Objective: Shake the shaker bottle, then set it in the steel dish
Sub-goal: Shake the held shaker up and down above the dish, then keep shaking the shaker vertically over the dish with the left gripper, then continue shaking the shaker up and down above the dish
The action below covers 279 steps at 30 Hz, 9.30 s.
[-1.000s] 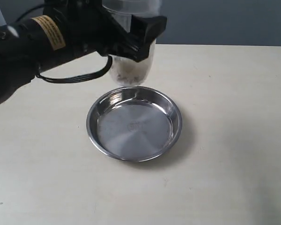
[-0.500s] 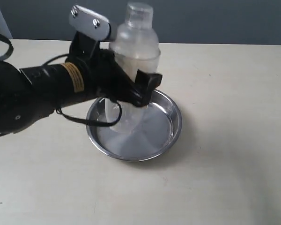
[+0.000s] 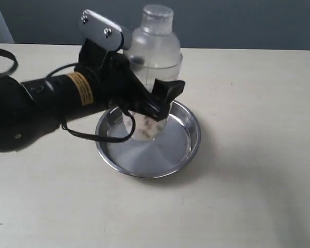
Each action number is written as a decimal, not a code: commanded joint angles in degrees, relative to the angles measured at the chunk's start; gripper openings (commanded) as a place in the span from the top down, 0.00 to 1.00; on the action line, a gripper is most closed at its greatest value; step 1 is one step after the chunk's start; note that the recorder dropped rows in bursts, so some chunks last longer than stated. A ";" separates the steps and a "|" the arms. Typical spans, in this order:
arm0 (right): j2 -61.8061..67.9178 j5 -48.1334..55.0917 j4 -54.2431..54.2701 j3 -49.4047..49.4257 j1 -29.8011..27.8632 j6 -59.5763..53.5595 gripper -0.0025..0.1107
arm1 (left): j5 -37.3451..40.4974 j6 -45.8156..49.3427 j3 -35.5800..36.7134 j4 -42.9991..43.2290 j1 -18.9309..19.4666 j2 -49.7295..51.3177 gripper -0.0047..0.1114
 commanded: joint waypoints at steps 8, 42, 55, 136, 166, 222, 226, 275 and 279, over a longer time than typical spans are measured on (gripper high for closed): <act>-0.28 -0.55 -0.14 0.12 0.23 -0.23 0.98 | -1.56 2.55 -4.74 -2.77 -0.65 -6.63 0.96; -0.28 -0.55 -0.14 0.12 0.23 -0.23 0.98 | -5.84 -5.98 -3.12 5.74 -0.66 -7.99 0.96; -0.28 -0.55 -0.15 0.12 0.23 -0.23 0.98 | -11.05 -10.14 -0.52 6.28 -0.23 -3.80 0.96; -0.28 -0.54 -0.17 0.12 0.23 -0.23 0.98 | -1.97 1.39 -1.28 -1.86 1.10 -4.37 0.96; -0.28 -0.42 -0.16 0.12 0.23 -0.23 0.98 | 4.62 -3.22 2.90 -5.30 -2.43 -0.84 0.96; -0.28 -0.43 -0.16 0.12 0.23 -0.23 0.98 | -4.82 -0.25 5.08 -5.93 -1.75 -0.13 0.96; -0.28 -0.43 -0.16 0.12 0.23 -0.23 0.98 | -12.01 -2.03 5.08 -5.15 -1.75 0.01 0.96; -0.28 -0.43 -0.16 0.12 0.23 -0.23 0.98 | 1.11 2.96 0.46 -8.68 -2.60 -0.63 0.96; -0.28 -0.43 -0.16 0.12 0.23 -0.23 0.98 | -14.43 1.53 -0.69 -5.22 -2.49 -2.96 0.96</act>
